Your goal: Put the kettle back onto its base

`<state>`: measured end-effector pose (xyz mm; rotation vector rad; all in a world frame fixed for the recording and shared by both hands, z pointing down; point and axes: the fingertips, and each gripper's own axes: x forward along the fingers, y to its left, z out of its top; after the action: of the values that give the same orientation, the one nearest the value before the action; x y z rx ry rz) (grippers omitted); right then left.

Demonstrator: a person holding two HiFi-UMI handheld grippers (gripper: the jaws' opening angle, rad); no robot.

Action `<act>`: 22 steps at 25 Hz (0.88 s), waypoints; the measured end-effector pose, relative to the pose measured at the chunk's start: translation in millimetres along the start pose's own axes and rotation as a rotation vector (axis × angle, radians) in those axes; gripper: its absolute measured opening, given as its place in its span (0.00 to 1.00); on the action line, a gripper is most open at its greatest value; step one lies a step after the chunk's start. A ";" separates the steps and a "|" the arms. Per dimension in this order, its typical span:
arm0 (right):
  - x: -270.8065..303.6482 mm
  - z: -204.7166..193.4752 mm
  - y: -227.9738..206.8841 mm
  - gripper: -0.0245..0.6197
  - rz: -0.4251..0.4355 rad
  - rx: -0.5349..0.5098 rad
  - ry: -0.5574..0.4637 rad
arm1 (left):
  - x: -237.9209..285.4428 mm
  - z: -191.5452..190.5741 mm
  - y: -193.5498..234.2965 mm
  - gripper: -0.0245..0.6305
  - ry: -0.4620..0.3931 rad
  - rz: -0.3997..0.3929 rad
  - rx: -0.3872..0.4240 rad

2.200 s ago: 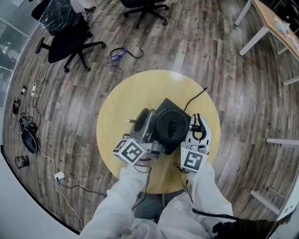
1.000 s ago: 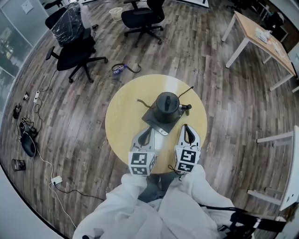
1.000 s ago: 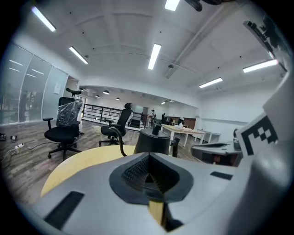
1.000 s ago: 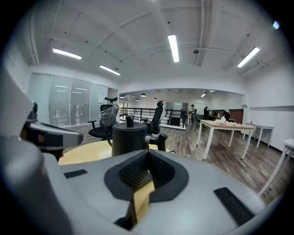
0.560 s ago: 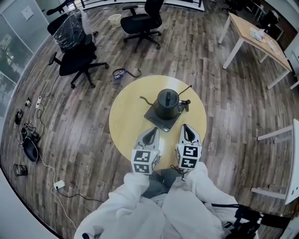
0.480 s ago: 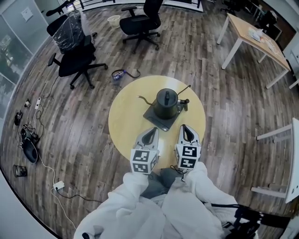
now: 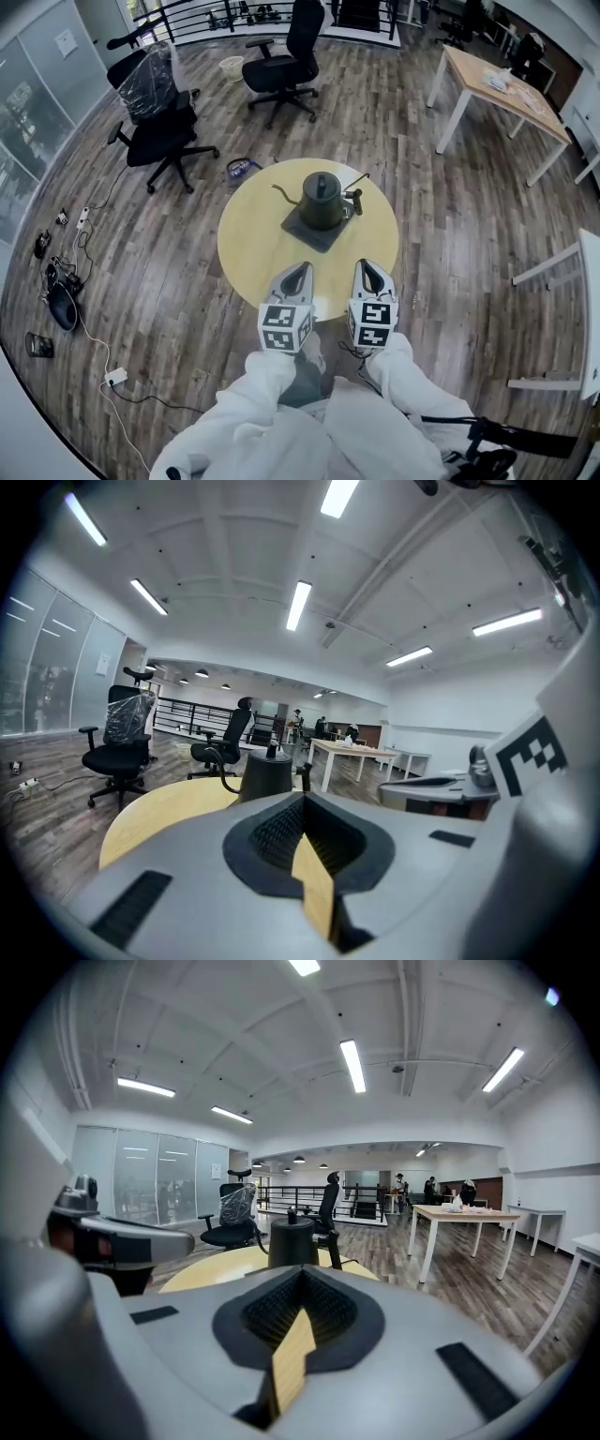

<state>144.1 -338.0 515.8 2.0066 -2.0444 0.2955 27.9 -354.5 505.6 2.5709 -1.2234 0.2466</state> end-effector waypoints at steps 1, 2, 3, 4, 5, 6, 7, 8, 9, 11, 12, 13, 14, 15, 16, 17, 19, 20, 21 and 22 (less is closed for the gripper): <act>-17.8 -6.6 -0.4 0.06 -0.003 -0.002 -0.002 | -13.1 -5.1 -11.7 0.04 -0.004 0.001 0.006; -35.9 -13.3 -0.5 0.06 -0.004 -0.001 -0.002 | -26.7 -11.3 -23.8 0.04 -0.003 0.003 0.011; -54.0 -19.9 0.5 0.06 -0.002 0.004 -0.003 | -41.0 -18.7 -36.0 0.04 0.001 0.004 0.016; -71.6 -26.2 2.7 0.06 0.003 0.010 -0.005 | -55.3 -26.9 -47.9 0.04 0.008 0.005 0.020; -87.9 -31.7 5.5 0.06 0.011 0.014 -0.008 | -69.0 -35.4 -59.2 0.04 0.018 0.006 0.023; -103.0 -35.8 8.3 0.06 0.017 0.016 -0.012 | -81.9 -43.2 -69.3 0.04 0.029 0.009 0.024; -117.0 -37.7 11.3 0.06 0.024 0.018 -0.018 | -94.4 -49.1 -78.1 0.04 0.038 0.014 0.023; -129.9 -37.1 14.5 0.06 0.031 0.019 -0.027 | -106.3 -52.2 -85.5 0.04 0.043 0.020 0.022; -141.4 -34.0 17.8 0.06 0.037 0.018 -0.038 | -117.3 -52.3 -91.5 0.04 0.041 0.024 0.021; -158.7 -23.4 23.4 0.06 0.044 0.013 -0.065 | -134.1 -46.1 -99.4 0.04 0.025 0.031 0.025; -164.7 -17.6 25.8 0.06 0.049 0.015 -0.081 | -140.0 -41.5 -101.6 0.04 0.016 0.034 0.028; -169.6 -12.8 28.4 0.06 0.055 0.019 -0.096 | -145.1 -36.9 -103.1 0.04 0.007 0.036 0.030; -173.9 -9.3 31.4 0.06 0.062 0.025 -0.108 | -149.6 -33.2 -104.3 0.04 -0.001 0.036 0.033; -177.5 -7.1 34.9 0.06 0.068 0.029 -0.115 | -153.6 -30.3 -105.2 0.04 -0.008 0.034 0.036; -180.2 -5.7 38.4 0.06 0.073 0.029 -0.118 | -156.9 -28.2 -105.6 0.04 -0.013 0.031 0.040; -181.8 -4.5 41.7 0.06 0.075 0.028 -0.119 | -159.3 -26.6 -105.5 0.04 -0.016 0.028 0.043; -182.8 -1.9 48.0 0.06 0.072 0.031 -0.117 | -162.8 -23.7 -102.0 0.04 -0.015 0.029 0.046; -183.2 0.5 51.9 0.06 0.073 0.038 -0.117 | -164.9 -21.6 -98.6 0.04 -0.014 0.033 0.046; -183.8 3.7 56.6 0.06 0.079 0.044 -0.122 | -167.6 -18.6 -95.3 0.04 -0.017 0.037 0.043; -184.2 6.8 60.8 0.06 0.086 0.044 -0.129 | -170.1 -15.4 -92.8 0.04 -0.025 0.037 0.039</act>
<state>85.2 -164.6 451.8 2.0151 -2.2255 0.2352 -6.8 -169.5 457.2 2.5932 -1.2889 0.2487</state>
